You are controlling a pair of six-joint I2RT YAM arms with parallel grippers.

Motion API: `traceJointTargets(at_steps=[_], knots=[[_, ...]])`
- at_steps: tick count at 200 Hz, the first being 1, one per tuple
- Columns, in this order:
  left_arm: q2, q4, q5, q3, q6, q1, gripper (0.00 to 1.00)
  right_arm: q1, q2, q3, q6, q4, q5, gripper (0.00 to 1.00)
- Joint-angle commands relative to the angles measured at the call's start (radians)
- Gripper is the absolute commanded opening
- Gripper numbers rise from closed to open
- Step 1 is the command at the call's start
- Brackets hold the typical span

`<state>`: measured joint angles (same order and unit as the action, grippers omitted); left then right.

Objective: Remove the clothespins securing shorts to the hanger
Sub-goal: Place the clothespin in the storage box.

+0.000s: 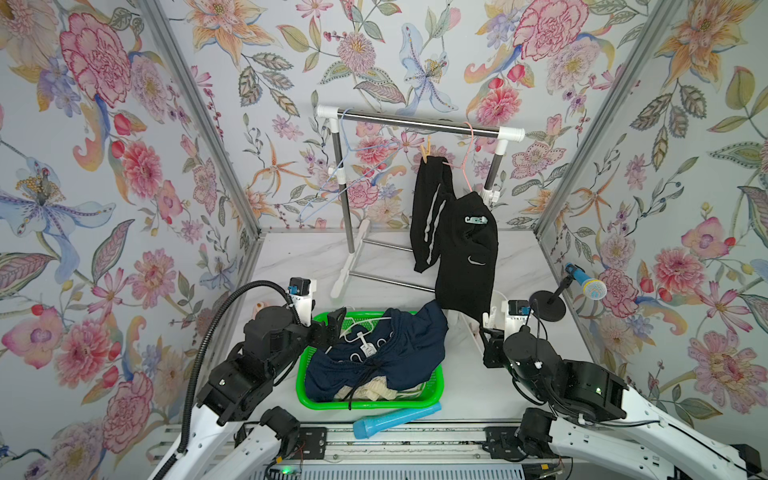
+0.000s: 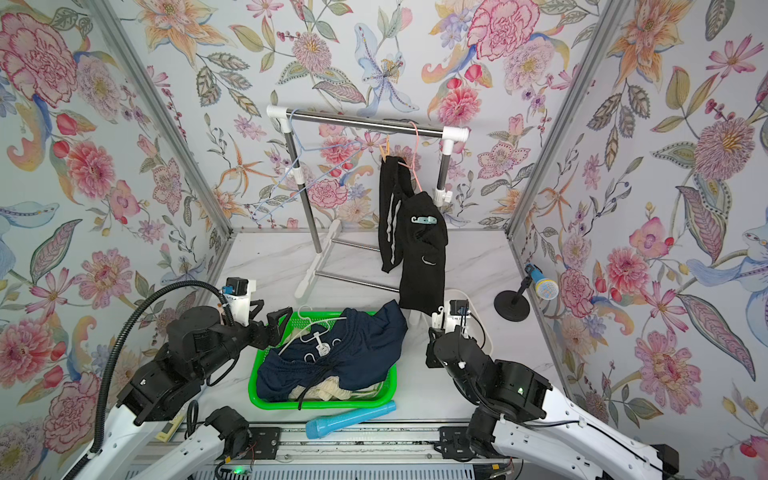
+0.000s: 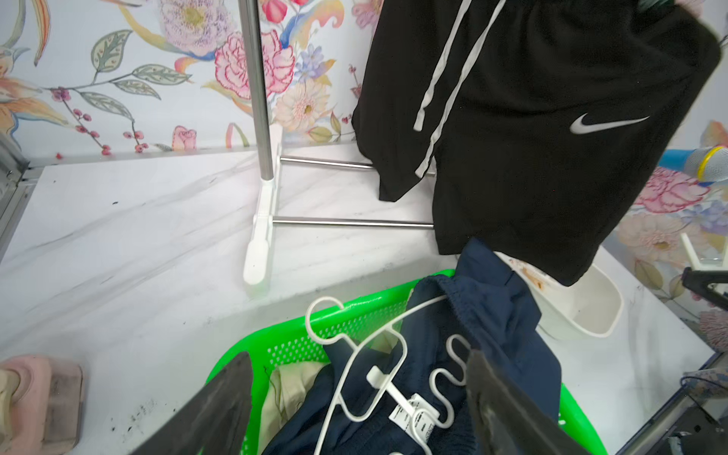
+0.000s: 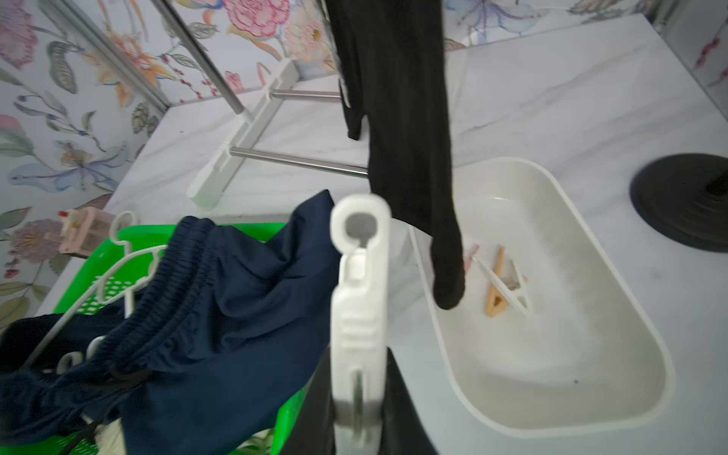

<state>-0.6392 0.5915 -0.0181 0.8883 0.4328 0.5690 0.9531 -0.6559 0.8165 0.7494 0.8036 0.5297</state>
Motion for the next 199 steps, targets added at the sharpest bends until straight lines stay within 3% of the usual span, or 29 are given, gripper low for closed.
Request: traceJointTargets(at_steps=[1,51,88,151,199], knots=[[-0.026,0.046,0.005,0.008,-0.020,0.005,0.83,-0.176,-0.018,-0.055,0.017,0.121,-0.214,0.00],[-0.089,-0.002,-0.056,-0.028,-0.049,-0.013,0.75,-0.465,-0.061,-0.076,-0.118,0.111,-0.293,0.00],[-0.116,-0.026,-0.072,-0.055,-0.033,-0.047,0.74,-0.637,-0.141,-0.116,-0.203,0.003,-0.459,0.00],[-0.127,-0.140,-0.163,-0.161,0.003,-0.074,0.72,-0.724,-0.248,-0.195,-0.237,-0.134,-0.553,0.02],[-0.192,-0.144,-0.175,-0.180,-0.035,-0.083,0.71,-0.741,-0.269,-0.239,-0.229,-0.190,-0.567,0.19]])
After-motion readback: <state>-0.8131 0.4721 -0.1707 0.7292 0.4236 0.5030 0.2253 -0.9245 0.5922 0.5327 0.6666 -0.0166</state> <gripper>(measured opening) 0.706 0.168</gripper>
